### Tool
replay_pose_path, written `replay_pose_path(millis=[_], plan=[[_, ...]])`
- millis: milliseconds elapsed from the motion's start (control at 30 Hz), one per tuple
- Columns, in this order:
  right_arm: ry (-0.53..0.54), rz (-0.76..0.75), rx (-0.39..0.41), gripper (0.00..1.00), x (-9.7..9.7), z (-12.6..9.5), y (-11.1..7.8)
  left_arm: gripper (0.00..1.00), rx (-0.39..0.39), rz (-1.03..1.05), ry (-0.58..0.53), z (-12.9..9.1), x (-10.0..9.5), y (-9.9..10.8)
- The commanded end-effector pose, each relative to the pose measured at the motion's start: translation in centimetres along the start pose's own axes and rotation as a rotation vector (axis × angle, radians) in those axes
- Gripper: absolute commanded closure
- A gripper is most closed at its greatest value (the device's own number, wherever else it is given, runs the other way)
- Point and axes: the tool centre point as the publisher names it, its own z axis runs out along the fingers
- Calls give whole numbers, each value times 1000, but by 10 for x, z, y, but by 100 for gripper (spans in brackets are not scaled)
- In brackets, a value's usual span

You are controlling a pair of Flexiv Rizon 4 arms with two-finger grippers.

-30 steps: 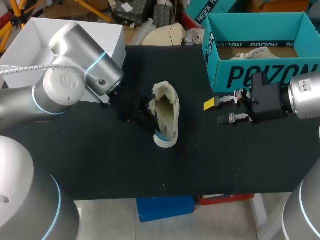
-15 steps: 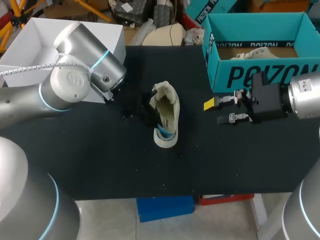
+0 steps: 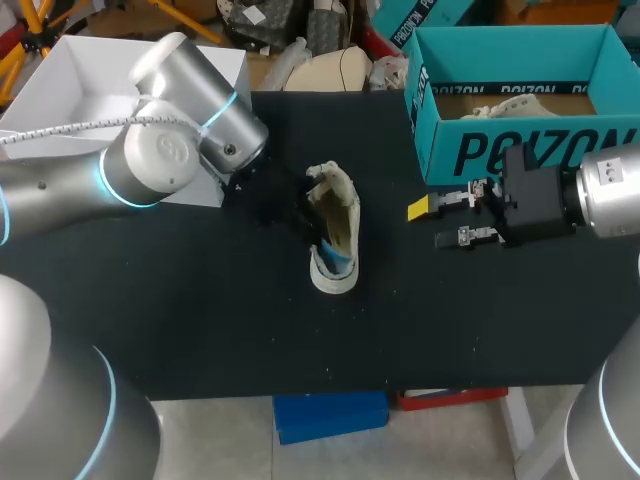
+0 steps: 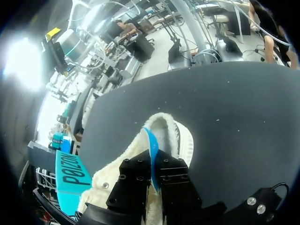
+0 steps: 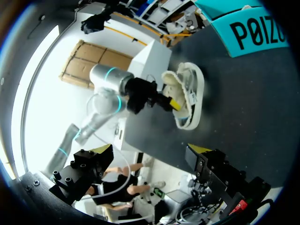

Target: Take the shoe out of the shoebox, open the shoe tongue, remove and reinsert the insole, then place the shoe into the shoebox

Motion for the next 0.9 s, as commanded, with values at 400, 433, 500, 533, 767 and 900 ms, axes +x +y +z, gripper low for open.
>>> replay_pose_path(millis=[400, 433, 500, 533, 767, 900], plan=[[-2, 1, 1, 0, 1, 0, 0, 100, -2, 100, 236, 21, 9, 0], [-2, 1, 1, 0, 1, 0, 0, 100, -7, 108, 241, 23, 9, 0], [-2, 1, 1, 0, 1, 0, 0, 100, -6, 114, 252, 27, 10, 1], [-2, 1, 1, 0, 1, 0, 0, 100, -5, 117, 255, 29, 11, 2], [-2, 1, 1, 0, 1, 0, 0, 60, -11, 120, 250, 23, 10, -1], [-2, 1, 1, 0, 1, 0, 0, 0, -26, 137, 249, 7, 5, -4]])
